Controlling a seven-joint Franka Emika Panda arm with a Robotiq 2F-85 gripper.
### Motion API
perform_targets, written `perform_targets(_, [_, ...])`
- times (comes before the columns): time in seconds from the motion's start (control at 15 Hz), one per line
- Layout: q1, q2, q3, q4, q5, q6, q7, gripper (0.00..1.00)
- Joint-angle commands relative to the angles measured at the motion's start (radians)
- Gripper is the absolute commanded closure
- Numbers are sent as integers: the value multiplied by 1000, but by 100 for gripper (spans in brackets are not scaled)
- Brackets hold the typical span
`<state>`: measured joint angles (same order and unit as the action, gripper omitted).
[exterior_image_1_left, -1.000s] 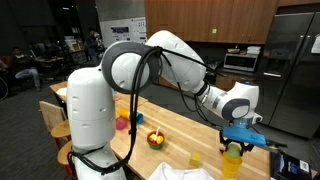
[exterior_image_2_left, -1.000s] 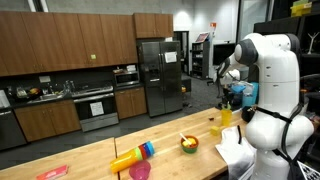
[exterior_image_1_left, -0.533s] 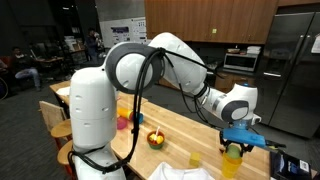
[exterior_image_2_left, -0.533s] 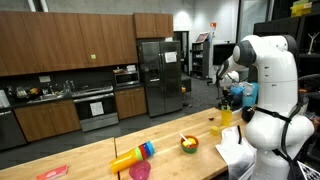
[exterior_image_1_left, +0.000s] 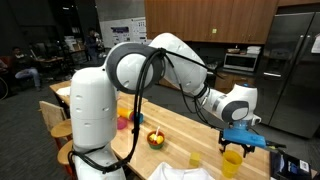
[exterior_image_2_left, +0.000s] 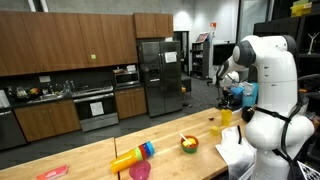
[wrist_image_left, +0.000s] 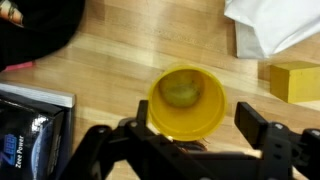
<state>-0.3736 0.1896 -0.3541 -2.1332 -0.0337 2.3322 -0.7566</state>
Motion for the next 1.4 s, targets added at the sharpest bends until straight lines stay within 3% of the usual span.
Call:
perform_targets(0.0, [-17,-2,18,1,-6,-3,4,12])
perform_targets(0.47, [-17,-1,18,1,-6,-3,4,12])
perform_targets(0.53, [-19,-15,21,-7,0,-2,-16,3])
perform_targets(1.0, [5,-105,33,-54,-128,-12,-27,0])
perform_targets(1.13, [-1,-155,57,-80,-51,-86,-165,0])
perform_targets(1.33, [19,-254,48,-152,-122,-120,-206,0])
